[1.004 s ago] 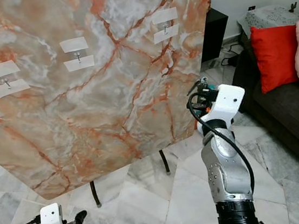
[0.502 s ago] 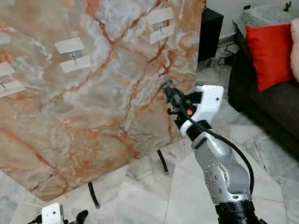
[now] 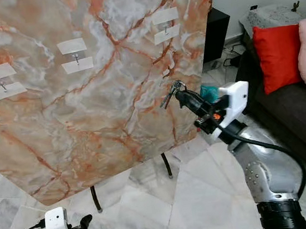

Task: Hang keys on a hook

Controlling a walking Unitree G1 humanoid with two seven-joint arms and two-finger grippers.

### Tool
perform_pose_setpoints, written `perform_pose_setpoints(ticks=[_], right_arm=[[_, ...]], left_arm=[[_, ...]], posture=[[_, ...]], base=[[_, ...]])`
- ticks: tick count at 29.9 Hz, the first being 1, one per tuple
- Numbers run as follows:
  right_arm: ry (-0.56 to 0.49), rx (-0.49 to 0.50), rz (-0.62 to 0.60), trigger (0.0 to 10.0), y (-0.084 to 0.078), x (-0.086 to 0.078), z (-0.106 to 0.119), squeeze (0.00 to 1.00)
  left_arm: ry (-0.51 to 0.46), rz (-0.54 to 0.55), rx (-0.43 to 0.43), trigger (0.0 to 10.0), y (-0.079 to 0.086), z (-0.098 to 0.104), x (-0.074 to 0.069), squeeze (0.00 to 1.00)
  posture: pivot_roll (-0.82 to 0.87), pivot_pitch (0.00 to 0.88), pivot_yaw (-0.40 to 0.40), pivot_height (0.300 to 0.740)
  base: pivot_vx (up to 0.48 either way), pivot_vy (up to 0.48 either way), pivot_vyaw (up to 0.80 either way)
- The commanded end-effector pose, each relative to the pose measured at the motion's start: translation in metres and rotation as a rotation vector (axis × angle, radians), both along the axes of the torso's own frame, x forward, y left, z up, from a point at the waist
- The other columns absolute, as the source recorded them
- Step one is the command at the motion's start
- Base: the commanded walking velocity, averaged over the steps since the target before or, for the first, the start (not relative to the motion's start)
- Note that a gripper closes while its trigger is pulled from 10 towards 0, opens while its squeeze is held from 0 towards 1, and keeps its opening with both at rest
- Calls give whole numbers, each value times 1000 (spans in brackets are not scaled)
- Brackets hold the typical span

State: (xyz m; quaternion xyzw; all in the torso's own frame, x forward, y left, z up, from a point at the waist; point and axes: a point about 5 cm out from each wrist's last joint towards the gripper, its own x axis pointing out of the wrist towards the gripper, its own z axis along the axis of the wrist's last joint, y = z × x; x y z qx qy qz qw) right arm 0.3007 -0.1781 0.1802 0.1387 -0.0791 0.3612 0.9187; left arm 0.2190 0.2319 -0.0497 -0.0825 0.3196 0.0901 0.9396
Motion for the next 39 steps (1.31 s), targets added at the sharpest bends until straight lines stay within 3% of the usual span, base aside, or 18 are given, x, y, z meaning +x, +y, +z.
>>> perform_pose_setpoints(ticks=[1,6,11,13,16,33,39], right_arm=[[-23,0,62,10000,1,-5,1,0],[-26,6,187,10000,5,-15,-3,0],[0,-28,259,10000,5,-18,-11,0],[1,-53,375,10000,10,-26,-12,0],[5,-97,427,10000,14,-30,-15,0],[0,-146,441,10000,20,-25,-22,0],[0,-156,449,10000,28,-26,-25,0]], left_arm=[[4,-21,18,10000,0,-1,-1,0],[9,-29,25,10000,0,-1,-1,0],[13,-43,35,10000,0,-1,-1,0],[15,-45,37,10000,0,-1,-2,0],[16,-49,37,10000,-1,-1,-2,0],[44,-79,79,10000,-1,-2,-2,0],[53,-82,87,10000,-2,-3,-3,0]], posture=[[16,57,2,740],[15,55,3,740],[15,50,3,740],[13,48,3,740],[14,44,2,740],[18,26,4,740],[21,35,3,740]], base=[[0,0,0],[0,0,0],[0,0,0],[0,0,0],[0,0,0],[0,0,0],[281,0,0]])
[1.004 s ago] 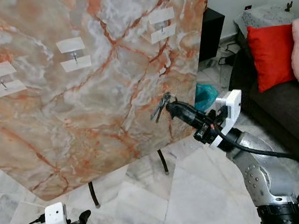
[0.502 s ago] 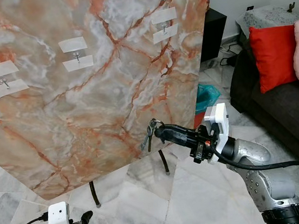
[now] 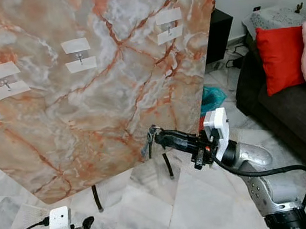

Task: Hang keys on a hook

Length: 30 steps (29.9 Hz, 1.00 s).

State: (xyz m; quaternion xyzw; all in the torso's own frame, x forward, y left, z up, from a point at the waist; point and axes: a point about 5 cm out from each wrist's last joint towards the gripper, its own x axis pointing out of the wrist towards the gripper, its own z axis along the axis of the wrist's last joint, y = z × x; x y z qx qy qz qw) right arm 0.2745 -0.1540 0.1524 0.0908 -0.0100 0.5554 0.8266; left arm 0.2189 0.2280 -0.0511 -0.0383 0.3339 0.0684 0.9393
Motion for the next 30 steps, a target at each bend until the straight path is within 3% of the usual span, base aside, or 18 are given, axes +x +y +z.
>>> perform_pose_setpoints(ticks=[1,11,19,30], right_arm=[[-26,-10,13,10000,4,0,3,0],[-38,-26,26,10000,5,-1,1,0],[-52,-28,33,10000,6,0,2,0],[-40,-34,49,10000,7,-2,-1,0]], left_arm=[[26,-12,24,10000,2,-2,-4,0],[31,-6,31,10000,3,-3,-5,0],[40,-20,55,10000,3,-3,-5,0],[36,-26,70,10000,2,-2,-3,0]], posture=[[21,35,3,740],[20,42,-1,740],[20,47,-3,740],[19,49,-5,740]], base=[[311,0,0],[310,0,0],[314,-358,0],[0,-41,0]])
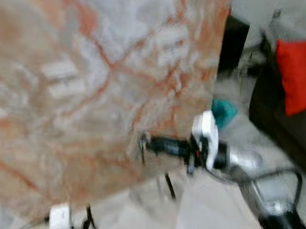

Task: Hang keys on a hook

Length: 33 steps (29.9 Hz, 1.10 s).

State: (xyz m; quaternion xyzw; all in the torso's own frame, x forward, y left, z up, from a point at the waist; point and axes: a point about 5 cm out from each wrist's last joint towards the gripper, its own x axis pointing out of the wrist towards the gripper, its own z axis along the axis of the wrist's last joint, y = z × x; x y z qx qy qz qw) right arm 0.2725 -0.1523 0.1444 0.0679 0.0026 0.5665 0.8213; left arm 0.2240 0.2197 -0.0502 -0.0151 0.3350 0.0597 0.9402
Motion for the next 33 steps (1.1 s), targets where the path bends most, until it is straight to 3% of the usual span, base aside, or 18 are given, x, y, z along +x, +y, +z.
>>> perform_pose_setpoints(ticks=[1,17,33], right_arm=[[-33,17,26,10000,6,0,7,0],[-30,0,39,10000,7,1,5,0],[-70,-4,-1,10000,15,10,10,0]], left_arm=[[32,5,35,10000,10,-3,-9,0],[39,-1,37,10000,9,-4,-8,0],[14,41,9,10000,17,0,-6,0]], posture=[[19,49,-5,740],[18,37,-3,740],[28,50,8,740]], base=[[0,-465,0],[0,-461,0],[0,0,0]])
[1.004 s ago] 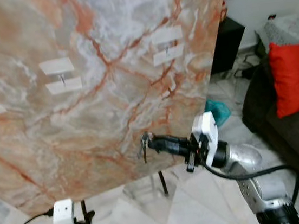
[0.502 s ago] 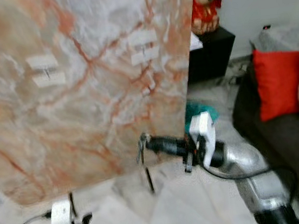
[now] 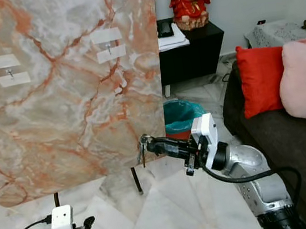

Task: Hang keys on a hook

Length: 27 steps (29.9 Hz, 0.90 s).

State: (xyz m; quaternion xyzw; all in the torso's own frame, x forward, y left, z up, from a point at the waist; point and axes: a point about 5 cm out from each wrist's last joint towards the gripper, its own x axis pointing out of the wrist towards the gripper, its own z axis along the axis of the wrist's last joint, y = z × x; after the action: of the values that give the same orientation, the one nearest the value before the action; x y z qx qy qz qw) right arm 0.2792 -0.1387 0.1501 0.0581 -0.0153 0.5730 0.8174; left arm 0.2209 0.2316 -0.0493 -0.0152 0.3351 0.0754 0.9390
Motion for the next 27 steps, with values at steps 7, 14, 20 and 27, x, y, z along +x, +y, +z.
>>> perform_pose_setpoints(ticks=[7,14,20,27], right_arm=[[-82,-33,-53,10000,6,10,12,0],[-97,-53,-46,10000,11,13,16,0],[-108,-82,-72,10000,12,17,16,0],[-106,-92,-89,10000,13,18,14,0]], left_arm=[[10,13,-3,10000,6,0,-2,0],[9,8,-1,10000,7,1,-1,0],[11,4,-2,10000,8,1,-2,0],[12,0,-1,10000,7,0,-2,0]], posture=[[29,52,16,740],[31,55,20,740],[33,56,24,740],[34,52,24,740]], base=[[0,0,237],[0,0,175],[260,0,0],[354,0,0]])
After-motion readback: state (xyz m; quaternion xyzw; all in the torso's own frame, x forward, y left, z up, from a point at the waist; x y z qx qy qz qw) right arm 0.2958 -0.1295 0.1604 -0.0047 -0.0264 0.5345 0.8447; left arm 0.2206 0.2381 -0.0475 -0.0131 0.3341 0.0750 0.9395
